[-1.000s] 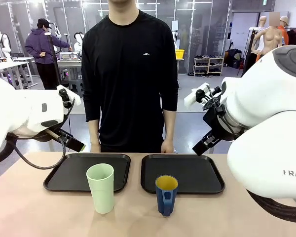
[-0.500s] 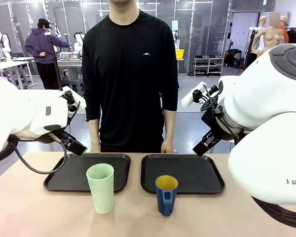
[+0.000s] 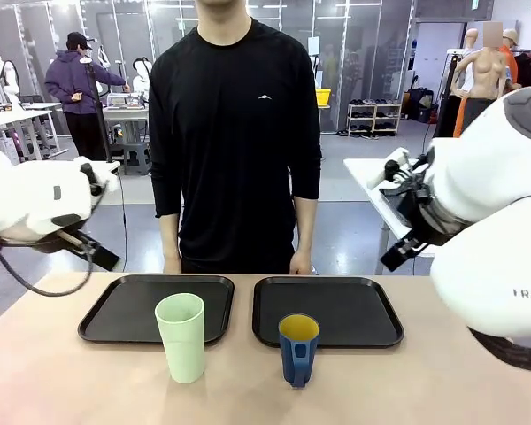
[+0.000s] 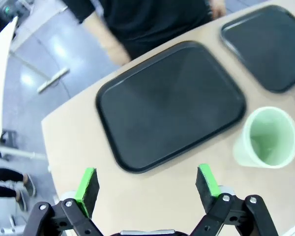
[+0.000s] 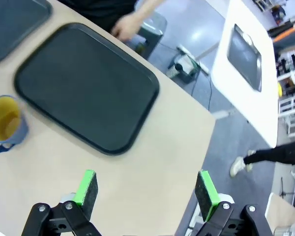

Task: Sort and store the cups by type.
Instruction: Pick up the Reusable plastic cup.

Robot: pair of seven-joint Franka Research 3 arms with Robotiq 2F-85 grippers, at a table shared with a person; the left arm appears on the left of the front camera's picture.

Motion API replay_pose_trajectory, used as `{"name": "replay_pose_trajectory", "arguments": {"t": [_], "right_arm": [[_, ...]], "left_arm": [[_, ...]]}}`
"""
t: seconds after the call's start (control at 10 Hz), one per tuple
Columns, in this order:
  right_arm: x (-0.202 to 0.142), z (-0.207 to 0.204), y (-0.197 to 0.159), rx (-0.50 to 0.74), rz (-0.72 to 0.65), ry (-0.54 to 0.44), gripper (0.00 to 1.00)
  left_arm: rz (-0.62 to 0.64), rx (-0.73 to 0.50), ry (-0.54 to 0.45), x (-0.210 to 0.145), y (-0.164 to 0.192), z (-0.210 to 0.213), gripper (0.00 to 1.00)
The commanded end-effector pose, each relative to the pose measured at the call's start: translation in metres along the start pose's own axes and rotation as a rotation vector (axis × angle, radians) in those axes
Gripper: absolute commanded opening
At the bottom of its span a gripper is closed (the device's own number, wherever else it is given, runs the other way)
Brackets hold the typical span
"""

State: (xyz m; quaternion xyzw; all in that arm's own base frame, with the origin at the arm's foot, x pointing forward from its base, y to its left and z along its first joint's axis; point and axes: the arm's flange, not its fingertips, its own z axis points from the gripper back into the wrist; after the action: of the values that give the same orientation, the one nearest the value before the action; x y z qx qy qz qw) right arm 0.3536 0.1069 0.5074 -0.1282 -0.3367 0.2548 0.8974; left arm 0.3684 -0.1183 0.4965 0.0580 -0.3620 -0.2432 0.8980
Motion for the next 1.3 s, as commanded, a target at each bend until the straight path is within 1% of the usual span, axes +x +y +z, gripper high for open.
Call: {"name": "replay_pose_trajectory", "arguments": {"t": [0.0,0.2,0.3,0.5,0.7,1.0,1.1,1.2], "right_arm": [[-0.021,-0.038,-0.014,-0.029,-0.057,0.027,1.0],[-0.029,-0.086,-0.041,0.006,-0.057,0.066,1.0],[-0.033,-0.107,-0.049,0.029,-0.066,0.073,1.0],[-0.04,-0.135,-0.057,0.06,-0.098,0.106,1.0],[-0.041,-0.142,-0.059,0.067,-0.115,0.135,1.0],[-0.037,-0.142,-0.061,0.047,-0.139,0.133,1.0],[-0.041,-0.144,-0.059,0.067,-0.118,0.135,1.0],[-0.041,-0.144,-0.059,0.067,-0.118,0.135,1.0]], "left_arm": [[0.137,0.047,0.037,-0.049,0.028,-0.033,1.0],[0.263,0.062,0.086,-0.073,0.074,-0.069,1.0],[0.289,0.088,0.101,-0.081,0.088,-0.083,1.0],[0.305,0.096,0.098,-0.086,0.102,-0.097,1.0],[0.309,0.096,0.106,-0.083,0.106,-0.101,1.0],[0.309,0.087,0.099,-0.082,0.109,-0.105,1.0],[0.306,0.079,0.093,-0.082,0.109,-0.105,1.0],[0.299,0.073,0.121,-0.084,0.112,-0.101,1.0]]}}
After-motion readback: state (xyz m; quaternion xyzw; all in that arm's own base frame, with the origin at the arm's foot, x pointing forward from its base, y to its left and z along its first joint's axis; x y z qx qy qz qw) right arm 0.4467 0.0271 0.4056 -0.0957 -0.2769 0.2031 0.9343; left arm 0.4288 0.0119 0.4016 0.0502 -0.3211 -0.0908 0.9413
